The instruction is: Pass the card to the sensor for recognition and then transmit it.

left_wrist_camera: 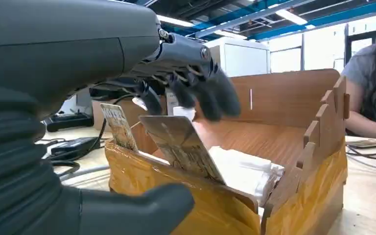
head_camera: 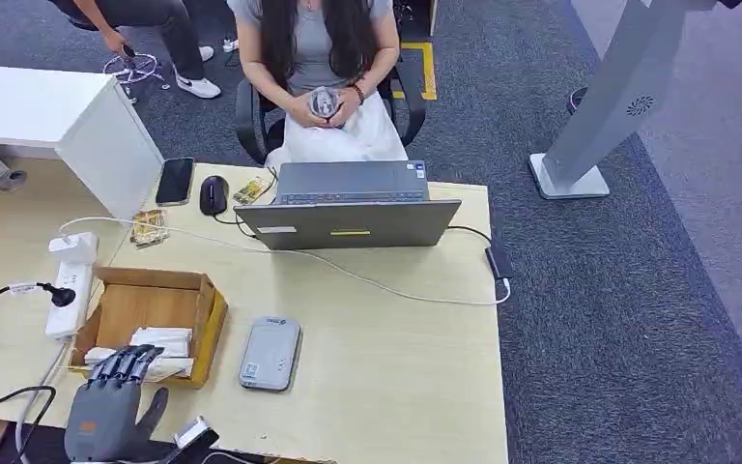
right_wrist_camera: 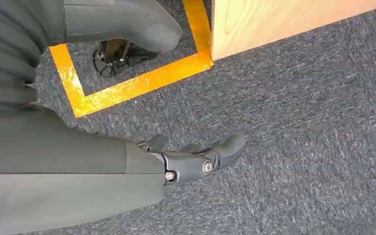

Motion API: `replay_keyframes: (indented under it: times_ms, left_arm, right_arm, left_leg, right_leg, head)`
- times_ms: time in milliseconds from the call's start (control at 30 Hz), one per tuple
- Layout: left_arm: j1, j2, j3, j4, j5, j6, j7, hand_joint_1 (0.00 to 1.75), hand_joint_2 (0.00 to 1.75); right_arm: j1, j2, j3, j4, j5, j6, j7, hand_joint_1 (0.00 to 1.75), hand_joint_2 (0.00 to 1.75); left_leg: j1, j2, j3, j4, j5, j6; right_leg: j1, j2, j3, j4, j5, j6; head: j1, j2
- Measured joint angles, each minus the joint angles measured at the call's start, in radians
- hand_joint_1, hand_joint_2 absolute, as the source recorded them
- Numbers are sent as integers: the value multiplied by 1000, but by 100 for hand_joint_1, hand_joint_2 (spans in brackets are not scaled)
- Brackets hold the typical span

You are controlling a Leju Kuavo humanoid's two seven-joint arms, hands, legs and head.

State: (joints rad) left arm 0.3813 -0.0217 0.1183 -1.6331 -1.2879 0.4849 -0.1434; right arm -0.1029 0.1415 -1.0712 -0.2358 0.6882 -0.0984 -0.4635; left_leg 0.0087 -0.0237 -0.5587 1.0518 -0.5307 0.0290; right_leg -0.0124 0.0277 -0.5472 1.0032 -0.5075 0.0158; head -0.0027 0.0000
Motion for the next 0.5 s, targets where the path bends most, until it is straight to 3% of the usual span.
replay_keyframes:
  times_ms: [500]
  left_arm:
    - [-16, 0, -3, 0, 35, -48, -1, 175, 175]
  right_arm:
    - [1, 0, -2, 0, 3, 2, 3, 0, 175]
  left_leg:
    - [0, 0, 0, 0, 0, 0]
  right_leg:
    - [0, 0, 0, 0, 0, 0]
  head:
    - [0, 0]
